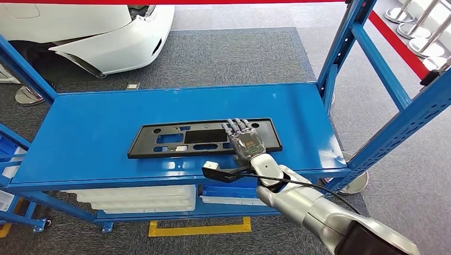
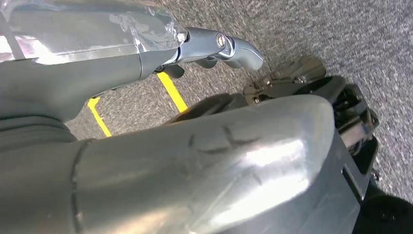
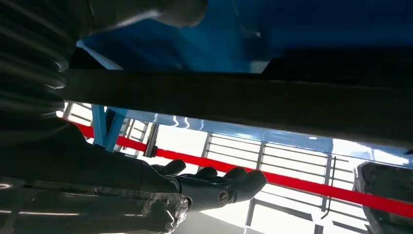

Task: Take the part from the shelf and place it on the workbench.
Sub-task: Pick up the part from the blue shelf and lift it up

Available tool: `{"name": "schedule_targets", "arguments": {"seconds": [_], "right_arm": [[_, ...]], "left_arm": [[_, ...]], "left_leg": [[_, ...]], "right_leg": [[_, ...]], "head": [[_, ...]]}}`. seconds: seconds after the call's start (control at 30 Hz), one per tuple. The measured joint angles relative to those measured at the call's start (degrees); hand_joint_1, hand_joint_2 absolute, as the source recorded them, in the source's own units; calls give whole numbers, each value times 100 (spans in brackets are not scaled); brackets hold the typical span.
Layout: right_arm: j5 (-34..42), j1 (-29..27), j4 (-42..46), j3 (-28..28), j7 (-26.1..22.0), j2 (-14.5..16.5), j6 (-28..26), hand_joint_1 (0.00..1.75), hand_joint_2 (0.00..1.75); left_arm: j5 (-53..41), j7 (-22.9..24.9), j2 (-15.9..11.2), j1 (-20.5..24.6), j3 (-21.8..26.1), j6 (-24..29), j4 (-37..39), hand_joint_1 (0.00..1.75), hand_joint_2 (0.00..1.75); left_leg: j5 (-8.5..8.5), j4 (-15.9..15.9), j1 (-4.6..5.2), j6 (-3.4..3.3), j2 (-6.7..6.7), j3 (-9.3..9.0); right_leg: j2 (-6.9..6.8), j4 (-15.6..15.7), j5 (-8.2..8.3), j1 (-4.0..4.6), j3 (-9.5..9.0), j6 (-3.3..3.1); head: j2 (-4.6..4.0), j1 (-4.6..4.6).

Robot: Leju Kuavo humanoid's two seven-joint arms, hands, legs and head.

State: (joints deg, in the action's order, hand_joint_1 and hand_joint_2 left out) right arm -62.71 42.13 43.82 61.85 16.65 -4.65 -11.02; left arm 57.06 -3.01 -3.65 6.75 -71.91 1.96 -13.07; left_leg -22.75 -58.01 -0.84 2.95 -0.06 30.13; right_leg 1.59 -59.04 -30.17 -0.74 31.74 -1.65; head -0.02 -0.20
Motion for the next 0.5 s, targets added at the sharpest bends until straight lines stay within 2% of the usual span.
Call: {"name": "schedule_targets", "arguments": {"seconds": [0.07, 0.2, 0.27, 0.4, 0.47, 0.5], "right_arm": [[148, -4, -61, 35, 96, 47, 19, 175, 175], [376, -36, -5, 53, 380, -103, 117, 175, 175], [394, -37, 104, 53, 403, -210, 183, 175, 175], [394, -25, 198, 55, 373, -291, 282, 175, 175], [395, -25, 217, 60, 357, -294, 309, 175, 175], [397, -25, 227, 61, 352, -296, 313, 175, 175]], "left_arm": [[-22, -251, -1, -1, 0, 29, 0, 0, 0], [-169, -1196, -2, -3, 0, 319, 0, 0, 0], [-175, -1296, -2, -5, 0, 235, 0, 0, 0], [-37, -1209, -6, -10, 3, -55, 0, 0, 175], [16, -1190, -7, -10, 6, -128, 0, 0, 175], [36, -1185, -7, -11, 8, -154, 0, 0, 131]], "left_leg": [[0, -1, 1, 0, 0, 0], [0, -4, 4, 0, 0, -3], [0, -5, 4, -1, 1, -4], [0, -6, 5, -1, 2, -6], [2, -7, 4, -3, 2, -6], [3, -7, 4, -5, 2, -6]], "right_leg": [[0, 0, 0, 0, 1, 0], [-1, 0, 0, -2, -1, 0], [1, 0, 0, -2, -5, 0], [1, 0, 1, -3, -10, 2], [1, 0, 3, -2, -10, 3], [1, 0, 4, -2, -10, 4]], "head": [[0, -1], [0, 1], [0, 3], [0, 10], [0, 9], [0, 9]]}}
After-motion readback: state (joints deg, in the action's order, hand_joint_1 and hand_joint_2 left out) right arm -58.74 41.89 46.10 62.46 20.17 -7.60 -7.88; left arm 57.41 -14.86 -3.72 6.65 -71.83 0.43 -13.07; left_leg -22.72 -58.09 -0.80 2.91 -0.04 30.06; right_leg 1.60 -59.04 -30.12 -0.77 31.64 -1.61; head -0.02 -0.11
